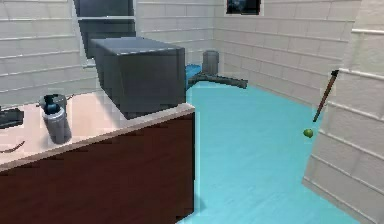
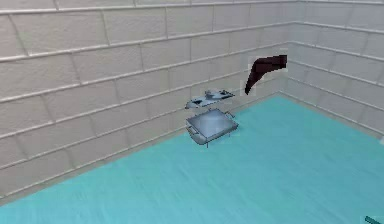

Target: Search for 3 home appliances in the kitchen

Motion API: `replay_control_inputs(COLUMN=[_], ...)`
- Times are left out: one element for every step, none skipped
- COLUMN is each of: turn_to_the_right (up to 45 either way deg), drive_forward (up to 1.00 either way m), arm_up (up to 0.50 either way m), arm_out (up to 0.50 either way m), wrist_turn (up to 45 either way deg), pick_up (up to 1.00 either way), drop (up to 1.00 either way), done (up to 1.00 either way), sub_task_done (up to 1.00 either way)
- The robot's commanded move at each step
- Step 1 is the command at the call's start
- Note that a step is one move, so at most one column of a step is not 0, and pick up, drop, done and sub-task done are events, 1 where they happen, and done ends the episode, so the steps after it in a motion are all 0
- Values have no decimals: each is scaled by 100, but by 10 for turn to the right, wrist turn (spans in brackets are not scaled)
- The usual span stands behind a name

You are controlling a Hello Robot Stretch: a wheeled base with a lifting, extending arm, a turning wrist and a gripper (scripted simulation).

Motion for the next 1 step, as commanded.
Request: replay_control_inputs(turn_to_the_right=[180], drive_forward=[0], arm_up=[0], arm_out=[0], wrist_turn=[0], pick_up=[0], drop=[0], done=[0], sub_task_done=[0])
